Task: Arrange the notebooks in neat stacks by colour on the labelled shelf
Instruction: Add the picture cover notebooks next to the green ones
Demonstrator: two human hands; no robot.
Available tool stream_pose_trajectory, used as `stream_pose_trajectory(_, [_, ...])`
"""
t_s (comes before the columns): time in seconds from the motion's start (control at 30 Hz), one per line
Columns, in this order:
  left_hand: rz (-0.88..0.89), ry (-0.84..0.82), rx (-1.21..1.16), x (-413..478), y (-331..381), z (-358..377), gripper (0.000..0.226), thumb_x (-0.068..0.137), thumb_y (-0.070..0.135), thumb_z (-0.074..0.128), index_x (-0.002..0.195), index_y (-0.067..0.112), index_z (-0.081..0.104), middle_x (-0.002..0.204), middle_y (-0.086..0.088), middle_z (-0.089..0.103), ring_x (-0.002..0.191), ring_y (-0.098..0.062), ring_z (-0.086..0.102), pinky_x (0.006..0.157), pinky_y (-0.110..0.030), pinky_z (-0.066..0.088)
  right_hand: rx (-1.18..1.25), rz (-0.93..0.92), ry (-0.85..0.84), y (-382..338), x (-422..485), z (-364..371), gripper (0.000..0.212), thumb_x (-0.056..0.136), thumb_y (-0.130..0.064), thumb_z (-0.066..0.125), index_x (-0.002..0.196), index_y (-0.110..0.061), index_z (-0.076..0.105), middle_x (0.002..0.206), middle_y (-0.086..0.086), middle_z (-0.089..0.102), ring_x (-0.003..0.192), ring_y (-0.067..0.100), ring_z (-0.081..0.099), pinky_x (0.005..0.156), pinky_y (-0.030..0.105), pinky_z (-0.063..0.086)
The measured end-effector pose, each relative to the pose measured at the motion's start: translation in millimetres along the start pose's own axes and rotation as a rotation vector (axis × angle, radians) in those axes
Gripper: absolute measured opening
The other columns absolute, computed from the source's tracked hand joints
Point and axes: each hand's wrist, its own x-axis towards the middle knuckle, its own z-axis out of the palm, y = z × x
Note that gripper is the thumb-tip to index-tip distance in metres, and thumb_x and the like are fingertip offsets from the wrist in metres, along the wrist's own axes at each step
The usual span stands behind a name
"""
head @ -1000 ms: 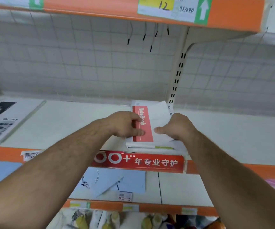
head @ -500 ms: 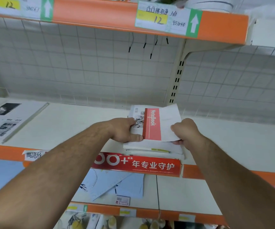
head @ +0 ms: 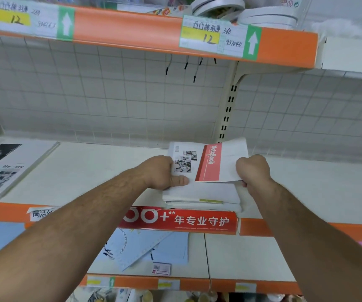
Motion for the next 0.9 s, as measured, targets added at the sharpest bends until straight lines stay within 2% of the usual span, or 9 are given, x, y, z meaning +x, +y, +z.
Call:
stream_pose_trajectory(0.1, [-0.128, 0.074, -0.046, 2, 1, 3, 0.046, 0.082, 0.059, 0.071, 0.093, 0.017, 0.055, 0.093, 0.003, 0.06, 0.082, -0.015, 0.055, 0.065, -0.025, 0.043, -0.046, 0.002, -0.07, 6, 0, -3, 0.013, 0.087, -0.007, 0.053, 0.074, -0.008, 0.052, 0.074, 0.009, 0.056, 0.061, 0.024, 0.052, 0.049, 0.026, 0.035])
stream_pose_trajectory(0.17, [-0.18, 0.074, -0.125, 6, 0, 5, 0.041, 0.081, 0.052, 0.076, 0.076, 0.019, 0.052, 0.078, 0.005, 0.057, 0.07, -0.011, 0.055, 0.054, -0.022, 0.039, -0.054, -0.006, -0.125, 10, -2, 1, 0.012, 0.085, -0.007, 0.056, 0.073, -0.007, 0.053, 0.074, 0.01, 0.057, 0.063, 0.026, 0.054, 0.051, 0.028, 0.037])
stream_pose_trajectory(0.33, [-0.255, 0.069, -0.202, 6, -2, -3, 0.042, 0.079, 0.042, 0.082, 0.076, 0.011, 0.054, 0.075, -0.002, 0.061, 0.062, -0.014, 0.059, 0.047, -0.022, 0.04, -0.028, -0.063, -0.147, 17, -5, 7, 0.006, 0.083, -0.005, 0.059, 0.078, -0.004, 0.058, 0.081, 0.012, 0.061, 0.074, 0.029, 0.061, 0.058, 0.03, 0.043])
stream_pose_trajectory(0.47, [-0.291, 0.084, -0.398, 5, -8, -8, 0.033, 0.082, 0.022, 0.082, 0.078, 0.009, 0.051, 0.08, -0.006, 0.06, 0.066, -0.017, 0.059, 0.049, -0.026, 0.044, -0.019, -0.093, -0.165, 16, -10, 10, 0.006, 0.085, -0.006, 0.06, 0.079, -0.005, 0.06, 0.087, 0.013, 0.066, 0.081, 0.03, 0.065, 0.063, 0.033, 0.047])
stream_pose_trajectory(0.63, [-0.31, 0.106, -0.671, 2, -17, -8, 0.014, 0.09, 0.008, 0.068, 0.092, 0.005, 0.055, 0.093, -0.013, 0.065, 0.072, -0.024, 0.063, 0.053, -0.027, 0.047, -0.03, -0.085, -0.192, 12, -15, 18, 0.006, 0.086, -0.008, 0.061, 0.08, -0.006, 0.059, 0.083, 0.01, 0.064, 0.074, 0.026, 0.062, 0.062, 0.032, 0.047])
stream_pose_trajectory(0.7, [-0.323, 0.118, -0.849, 1, -21, -7, 0.01, 0.091, 0.002, 0.065, 0.1, -0.001, 0.059, 0.1, -0.018, 0.068, 0.08, -0.029, 0.068, 0.062, -0.032, 0.055, -0.039, -0.09, -0.203, 11, -18, 20, 0.007, 0.087, -0.01, 0.061, 0.082, -0.006, 0.058, 0.082, 0.009, 0.062, 0.07, 0.023, 0.059, 0.059, 0.029, 0.045])
stream_pose_trajectory(0.77, [-0.325, 0.136, -1.029, -3, -22, -8, 0.005, 0.093, -0.004, 0.061, 0.097, -0.001, 0.06, 0.101, -0.019, 0.069, 0.087, -0.033, 0.069, 0.076, -0.04, 0.058, -0.027, -0.097, -0.208, 8, -21, 21, 0.007, 0.087, -0.01, 0.061, 0.082, -0.006, 0.058, 0.082, 0.009, 0.062, 0.07, 0.023, 0.06, 0.059, 0.03, 0.046])
stream_pose_trajectory(0.83, [-0.315, 0.177, -1.125, -7, -23, -9, 0.012, 0.094, -0.007, 0.058, 0.088, 0.003, 0.056, 0.093, -0.016, 0.067, 0.082, -0.03, 0.067, 0.078, -0.04, 0.056, 0.047, -0.09, -0.151, 3, -20, 20, 0.005, 0.086, -0.008, 0.057, 0.085, -0.004, 0.06, 0.085, 0.012, 0.065, 0.072, 0.028, 0.063, 0.058, 0.031, 0.049])
stream_pose_trajectory(0.9, [-0.322, 0.244, -1.172, -12, -26, -13, 0.017, 0.094, -0.007, 0.058, 0.083, 0.006, 0.053, 0.092, -0.016, 0.066, 0.082, -0.031, 0.066, 0.085, -0.043, 0.056, 0.198, -0.051, -0.059, -4, -15, 17, 0.011, 0.085, -0.004, 0.051, 0.091, -0.001, 0.059, 0.086, 0.015, 0.064, 0.064, 0.032, 0.062, 0.048, 0.029, 0.047])
